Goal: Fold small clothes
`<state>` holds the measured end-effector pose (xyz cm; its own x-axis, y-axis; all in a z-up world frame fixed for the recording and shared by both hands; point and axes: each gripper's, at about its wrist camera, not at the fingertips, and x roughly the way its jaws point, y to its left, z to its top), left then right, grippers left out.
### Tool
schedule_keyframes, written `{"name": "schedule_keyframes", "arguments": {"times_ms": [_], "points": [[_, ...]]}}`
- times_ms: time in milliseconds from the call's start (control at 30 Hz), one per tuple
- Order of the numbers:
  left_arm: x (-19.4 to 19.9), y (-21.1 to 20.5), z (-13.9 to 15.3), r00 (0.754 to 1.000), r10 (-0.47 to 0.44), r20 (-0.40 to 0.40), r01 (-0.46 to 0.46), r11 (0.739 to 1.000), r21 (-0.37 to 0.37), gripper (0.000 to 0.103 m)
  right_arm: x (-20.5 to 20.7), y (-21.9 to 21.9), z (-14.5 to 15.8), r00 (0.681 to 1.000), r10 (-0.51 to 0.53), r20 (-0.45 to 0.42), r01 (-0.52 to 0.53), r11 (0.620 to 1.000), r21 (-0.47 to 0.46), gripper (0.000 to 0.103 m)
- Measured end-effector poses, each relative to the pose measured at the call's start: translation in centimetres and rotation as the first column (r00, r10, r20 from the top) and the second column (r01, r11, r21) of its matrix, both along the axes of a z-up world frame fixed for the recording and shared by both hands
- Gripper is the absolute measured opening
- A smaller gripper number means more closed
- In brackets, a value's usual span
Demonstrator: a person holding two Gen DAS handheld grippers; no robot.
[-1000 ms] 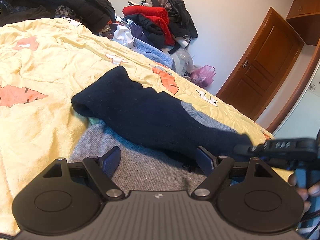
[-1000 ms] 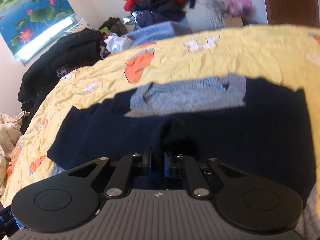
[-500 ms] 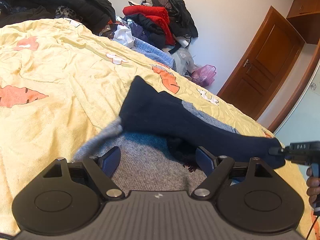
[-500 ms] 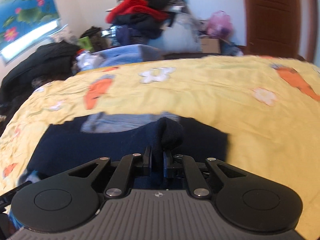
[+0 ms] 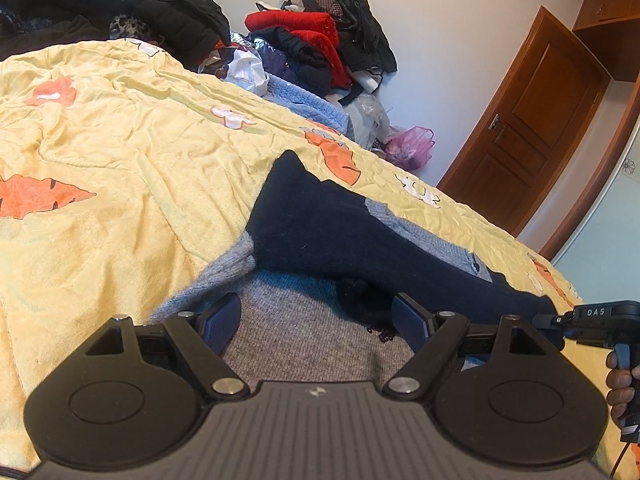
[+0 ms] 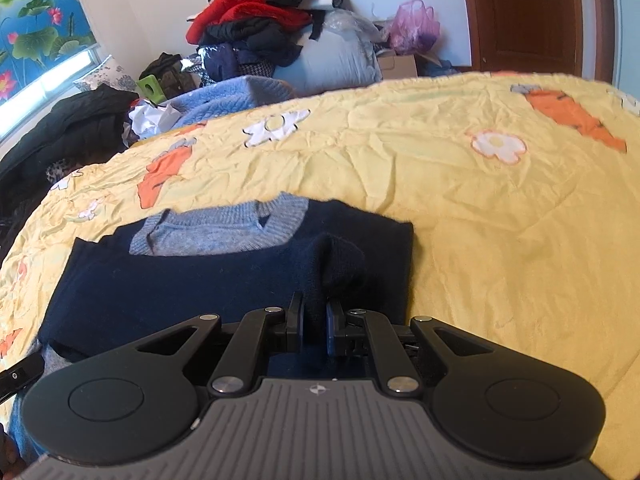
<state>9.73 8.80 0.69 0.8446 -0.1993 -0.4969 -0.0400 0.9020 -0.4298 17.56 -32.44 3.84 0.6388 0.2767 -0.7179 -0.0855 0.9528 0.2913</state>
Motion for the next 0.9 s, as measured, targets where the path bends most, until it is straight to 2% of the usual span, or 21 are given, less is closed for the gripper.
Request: {"name": "schedule_keyframes", "arguments": {"times_ms": [33,67,100,133,200,233,267,333,433,533,600,667,767,800,833,900], "points": [[0.0,0.0,0.0,1.000,0.000,0.000,0.000,1.000,0.000,0.083,0.0,-0.1,-0.2,1.000,-0.006,-0.011,0.006,1.000,0.009,0.029],[0.0,0.0,0.0,1.000,0.000,0.000,0.000,1.000,0.000,0.083,-0.1,-0.2,-0.2,1.000,-0.024,-0.006,0.024,1.000,0.006,0.032],[0.0,0.0,0.0,1.000,0.000,0.000,0.000,1.000,0.000,0.083,-0.4,-0.3,0.0,0.999,-0.049,0.020,0.049,0.999,-0.008,0.042],[0.0,0.0,0.0,1.000,0.000,0.000,0.000,1.000,0.000,0.083,-0.9,-0.3,0.5,0.995,-0.083,0.060,0.085,0.996,-0.032,0.048],[0.0,0.0,0.0,1.000,0.000,0.000,0.000,1.000,-0.001,0.083,-2.3,0.2,1.7,0.981,-0.113,0.155,0.127,0.989,-0.083,0.048],[0.0,0.0,0.0,1.000,0.000,0.000,0.000,1.000,-0.001,0.083,-3.2,0.8,2.2,0.976,-0.095,0.195,0.112,0.991,-0.078,0.048],[0.0,0.0,0.0,1.000,0.000,0.000,0.000,1.000,0.000,0.083,-4.0,1.5,2.6,0.973,-0.055,0.222,0.073,0.995,-0.071,0.048],[0.0,-0.1,0.0,1.000,-0.001,-0.001,0.001,1.000,0.006,0.083,-5.2,3.7,2.8,0.968,0.045,0.246,-0.017,0.993,-0.116,0.048],[0.1,-0.8,0.2,1.000,-0.009,-0.012,0.010,0.998,0.058,0.083,-5.2,6.9,1.4,0.969,0.152,0.197,-0.113,0.974,-0.195,0.049],[0.4,-2.3,0.4,0.998,-0.059,-0.034,0.064,0.987,0.147,0.083,-4.2,8.2,-1.3,0.985,0.137,0.108,-0.110,0.969,-0.222,0.049],[0.7,-3.4,0.4,0.995,-0.087,-0.051,0.095,0.973,0.208,0.083,-4.8,8.4,-2.2,0.981,0.114,0.156,-0.078,0.972,-0.219,0.051],[0.8,-4.4,0.4,0.991,-0.117,-0.065,0.130,0.958,0.257,0.083,-5.7,8.5,-1.9,0.985,0.069,0.158,-0.034,0.977,-0.213,0.051],[0.8,-5.2,0.3,0.987,-0.140,-0.080,0.158,0.939,0.306,0.084,-8.4,8.1,-1.4,0.988,0.019,0.153,0.003,0.990,-0.139,0.059],[0.9,-5.4,0.3,0.986,-0.143,-0.084,0.163,0.935,0.316,0.085,-9.6,7.9,-1.5,0.990,0.009,0.143,0.008,0.992,-0.123,0.065],[0.9,-5.6,0.2,0.985,-0.146,-0.088,0.167,0.931,0.324,0.086,-10.6,7.8,-1.7,0.992,0.012,0.128,0.003,0.993,-0.119,0.070],[1.1,-5.9,0.2,0.984,-0.150,-0.098,0.175,0.923,0.343,0.087,-12.8,8.0,-2.2,0.991,0.023,0.129,-0.006,0.991,-0.130,0.074]]}}
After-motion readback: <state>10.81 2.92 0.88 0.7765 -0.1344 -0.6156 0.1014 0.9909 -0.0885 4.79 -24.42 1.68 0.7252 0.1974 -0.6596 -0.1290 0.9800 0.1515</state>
